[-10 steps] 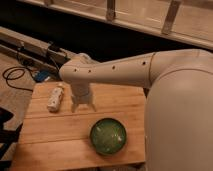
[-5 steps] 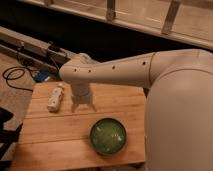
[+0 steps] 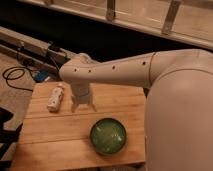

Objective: Place the bottle in the ceramic bowl

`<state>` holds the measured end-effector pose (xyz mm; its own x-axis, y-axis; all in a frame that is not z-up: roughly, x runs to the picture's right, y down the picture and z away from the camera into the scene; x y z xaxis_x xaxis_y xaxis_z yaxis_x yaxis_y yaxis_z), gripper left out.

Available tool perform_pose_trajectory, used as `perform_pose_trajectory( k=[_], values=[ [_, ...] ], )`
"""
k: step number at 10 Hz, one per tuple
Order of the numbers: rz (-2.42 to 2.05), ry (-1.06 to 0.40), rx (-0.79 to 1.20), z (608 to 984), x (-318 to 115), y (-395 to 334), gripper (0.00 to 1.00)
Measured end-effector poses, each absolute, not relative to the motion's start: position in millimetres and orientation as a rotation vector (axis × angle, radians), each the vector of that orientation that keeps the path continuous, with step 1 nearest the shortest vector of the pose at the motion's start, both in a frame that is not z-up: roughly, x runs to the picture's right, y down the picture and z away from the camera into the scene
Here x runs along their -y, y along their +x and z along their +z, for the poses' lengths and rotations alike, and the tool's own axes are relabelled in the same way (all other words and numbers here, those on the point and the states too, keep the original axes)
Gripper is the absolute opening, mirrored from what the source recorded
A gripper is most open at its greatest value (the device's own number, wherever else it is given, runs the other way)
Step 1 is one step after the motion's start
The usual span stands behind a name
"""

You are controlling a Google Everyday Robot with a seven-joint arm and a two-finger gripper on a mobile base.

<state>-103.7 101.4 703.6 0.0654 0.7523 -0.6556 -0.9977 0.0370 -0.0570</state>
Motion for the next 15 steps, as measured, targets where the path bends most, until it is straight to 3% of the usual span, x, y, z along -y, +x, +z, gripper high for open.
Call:
perform_pose_trajectory(
  k=[9,15],
  values=[
    [1.436,-0.564,-0.515,702,-98,-102,0.65],
    [1.431,-0.423,-0.405,707,-31,-198,0.65]
  ],
)
